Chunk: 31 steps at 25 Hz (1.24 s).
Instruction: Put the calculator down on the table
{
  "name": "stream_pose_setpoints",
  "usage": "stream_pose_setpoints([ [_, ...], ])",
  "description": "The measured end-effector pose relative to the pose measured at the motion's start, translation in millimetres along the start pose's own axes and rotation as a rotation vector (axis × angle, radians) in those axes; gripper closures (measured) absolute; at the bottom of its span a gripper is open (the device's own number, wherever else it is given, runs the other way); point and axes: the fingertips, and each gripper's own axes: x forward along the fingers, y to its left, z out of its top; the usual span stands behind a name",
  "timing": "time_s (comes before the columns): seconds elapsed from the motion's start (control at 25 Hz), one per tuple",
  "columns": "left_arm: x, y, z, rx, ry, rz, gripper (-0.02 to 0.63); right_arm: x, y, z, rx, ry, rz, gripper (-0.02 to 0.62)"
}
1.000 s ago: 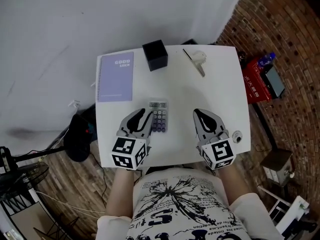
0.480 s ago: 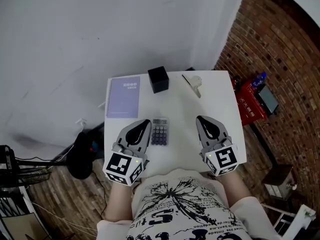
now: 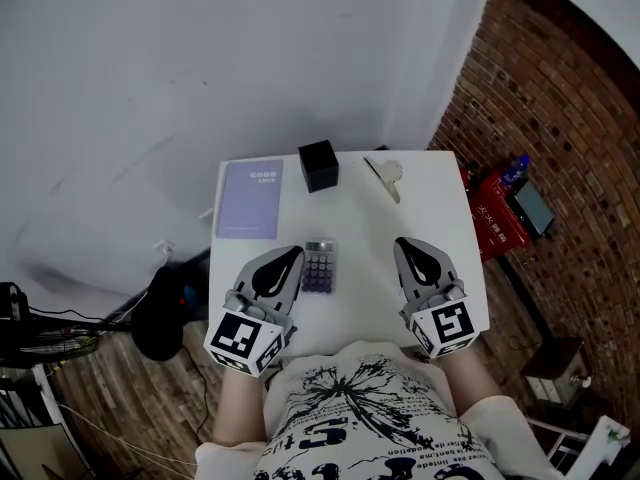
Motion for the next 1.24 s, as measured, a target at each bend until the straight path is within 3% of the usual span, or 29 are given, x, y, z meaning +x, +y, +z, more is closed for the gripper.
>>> stream_pose_setpoints([
  [0.28, -3, -5, 2, -0.002, -0.009, 0.010, 0.592, -6, 10, 2, -0.001, 0.001, 0.052, 0.583],
  [1.24, -15, -28, -9, 0.016, 0.020, 0.020, 0.592, -25, 13, -4, 0.002, 0.021, 0.023, 0.582],
])
